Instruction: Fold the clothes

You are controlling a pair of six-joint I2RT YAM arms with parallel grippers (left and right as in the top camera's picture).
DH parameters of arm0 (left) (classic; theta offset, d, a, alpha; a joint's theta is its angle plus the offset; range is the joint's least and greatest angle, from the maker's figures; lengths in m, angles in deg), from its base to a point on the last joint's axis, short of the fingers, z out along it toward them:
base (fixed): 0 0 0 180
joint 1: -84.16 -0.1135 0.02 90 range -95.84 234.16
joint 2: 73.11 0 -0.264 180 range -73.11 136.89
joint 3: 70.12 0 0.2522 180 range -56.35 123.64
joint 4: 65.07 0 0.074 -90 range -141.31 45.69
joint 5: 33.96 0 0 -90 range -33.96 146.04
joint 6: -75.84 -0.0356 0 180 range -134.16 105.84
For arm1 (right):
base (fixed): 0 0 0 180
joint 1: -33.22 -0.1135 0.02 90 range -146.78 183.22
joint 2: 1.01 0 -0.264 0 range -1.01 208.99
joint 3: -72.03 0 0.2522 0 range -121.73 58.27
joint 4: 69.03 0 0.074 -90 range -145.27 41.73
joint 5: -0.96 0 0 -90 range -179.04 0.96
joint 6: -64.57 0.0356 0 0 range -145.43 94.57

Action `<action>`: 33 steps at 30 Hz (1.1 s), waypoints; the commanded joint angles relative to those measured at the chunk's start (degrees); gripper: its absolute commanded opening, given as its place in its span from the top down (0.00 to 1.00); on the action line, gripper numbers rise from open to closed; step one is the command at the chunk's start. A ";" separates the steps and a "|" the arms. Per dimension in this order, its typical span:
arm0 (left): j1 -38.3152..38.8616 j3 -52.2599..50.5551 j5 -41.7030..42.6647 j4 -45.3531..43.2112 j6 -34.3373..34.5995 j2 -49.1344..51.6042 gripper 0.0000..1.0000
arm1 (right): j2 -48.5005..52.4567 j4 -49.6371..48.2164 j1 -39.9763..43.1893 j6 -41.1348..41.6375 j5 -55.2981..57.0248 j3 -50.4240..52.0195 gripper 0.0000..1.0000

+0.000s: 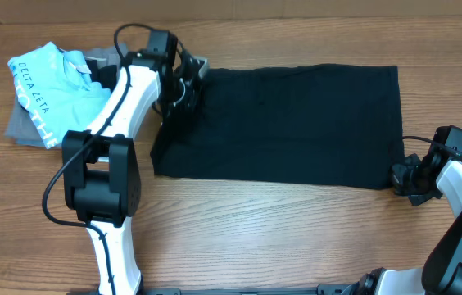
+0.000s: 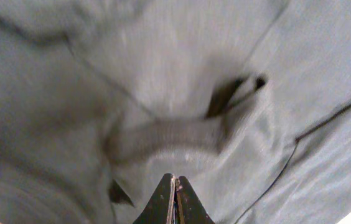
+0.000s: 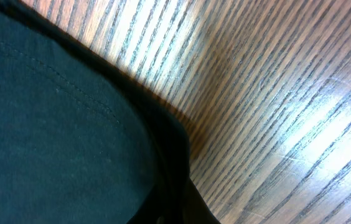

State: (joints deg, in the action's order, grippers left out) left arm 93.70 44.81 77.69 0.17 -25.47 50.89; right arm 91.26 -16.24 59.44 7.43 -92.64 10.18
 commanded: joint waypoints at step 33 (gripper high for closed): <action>-0.79 4.96 -3.69 5.55 -0.94 5.49 0.89 | 0.00 -0.09 0.26 0.37 1.01 -1.27 0.93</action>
State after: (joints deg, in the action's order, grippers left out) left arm 93.48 47.67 74.46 5.35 -26.33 59.24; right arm 91.26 -16.22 59.44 7.41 -92.61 10.18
